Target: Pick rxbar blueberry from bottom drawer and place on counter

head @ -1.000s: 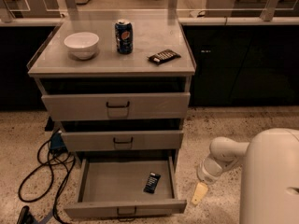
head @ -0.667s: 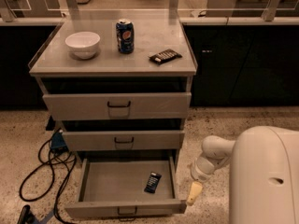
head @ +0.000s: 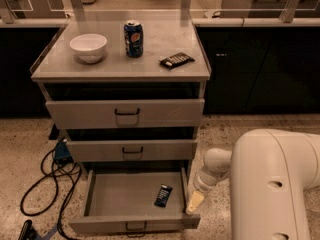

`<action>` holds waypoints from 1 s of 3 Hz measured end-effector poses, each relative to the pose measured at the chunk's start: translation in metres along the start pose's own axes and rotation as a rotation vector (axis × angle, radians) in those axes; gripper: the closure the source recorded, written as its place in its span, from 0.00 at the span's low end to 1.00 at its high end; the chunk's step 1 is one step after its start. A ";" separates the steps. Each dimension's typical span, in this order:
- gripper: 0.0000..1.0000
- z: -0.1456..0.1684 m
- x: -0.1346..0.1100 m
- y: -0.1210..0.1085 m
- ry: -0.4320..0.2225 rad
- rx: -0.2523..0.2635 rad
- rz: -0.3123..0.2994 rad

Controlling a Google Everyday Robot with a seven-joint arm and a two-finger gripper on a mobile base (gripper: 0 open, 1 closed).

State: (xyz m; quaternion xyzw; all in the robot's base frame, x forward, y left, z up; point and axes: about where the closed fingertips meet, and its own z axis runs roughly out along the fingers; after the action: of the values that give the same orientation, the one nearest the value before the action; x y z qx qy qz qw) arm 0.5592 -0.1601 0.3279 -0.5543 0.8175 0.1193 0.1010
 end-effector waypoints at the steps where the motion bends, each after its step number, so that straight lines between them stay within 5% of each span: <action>1: 0.00 0.000 0.000 0.000 0.000 0.000 0.000; 2: 0.00 0.000 0.000 -0.019 -0.072 0.024 -0.031; 3: 0.00 0.005 0.002 -0.036 -0.241 0.021 -0.053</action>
Offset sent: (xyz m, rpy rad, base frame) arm 0.0610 -0.0253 0.0016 0.1901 -0.1987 0.0525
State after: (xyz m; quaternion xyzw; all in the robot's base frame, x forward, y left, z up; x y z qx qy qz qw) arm 0.5922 -0.1727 0.3197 -0.5563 0.7858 0.1735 0.2073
